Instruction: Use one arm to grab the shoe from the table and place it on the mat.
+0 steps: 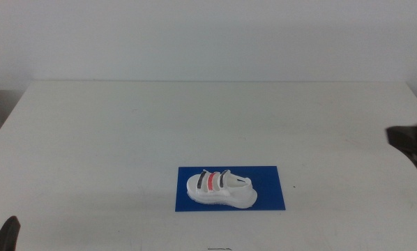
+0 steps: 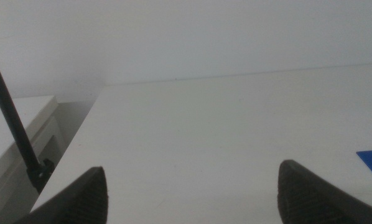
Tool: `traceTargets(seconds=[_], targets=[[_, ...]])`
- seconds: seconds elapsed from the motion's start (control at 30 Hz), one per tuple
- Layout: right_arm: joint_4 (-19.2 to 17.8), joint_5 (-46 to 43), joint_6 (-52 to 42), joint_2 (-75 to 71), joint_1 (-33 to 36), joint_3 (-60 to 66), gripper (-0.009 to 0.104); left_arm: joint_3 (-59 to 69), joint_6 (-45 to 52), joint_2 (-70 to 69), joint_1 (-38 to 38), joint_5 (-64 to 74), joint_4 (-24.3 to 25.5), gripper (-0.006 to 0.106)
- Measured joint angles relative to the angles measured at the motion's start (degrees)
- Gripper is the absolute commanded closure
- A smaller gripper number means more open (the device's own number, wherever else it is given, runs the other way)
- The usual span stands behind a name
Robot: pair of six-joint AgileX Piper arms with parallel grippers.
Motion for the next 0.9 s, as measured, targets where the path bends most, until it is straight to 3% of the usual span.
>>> traceTargets(seconds=[0.27,0.43,0.9], targets=[[0.37,-18.34,0.91,-24.78,-2.12,21.33,0.015,0.0,0.0,0.0,0.0,0.0,0.0,0.007],[1.87,-19.31,1.87,-34.17,-2.12,28.65,0.009,0.0,0.0,0.0,0.0,0.0,0.0,0.007],[3.2,-19.98,3.04,-44.02,-2.12,37.41,0.009,0.0,0.0,0.0,0.0,0.0,0.0,0.007]])
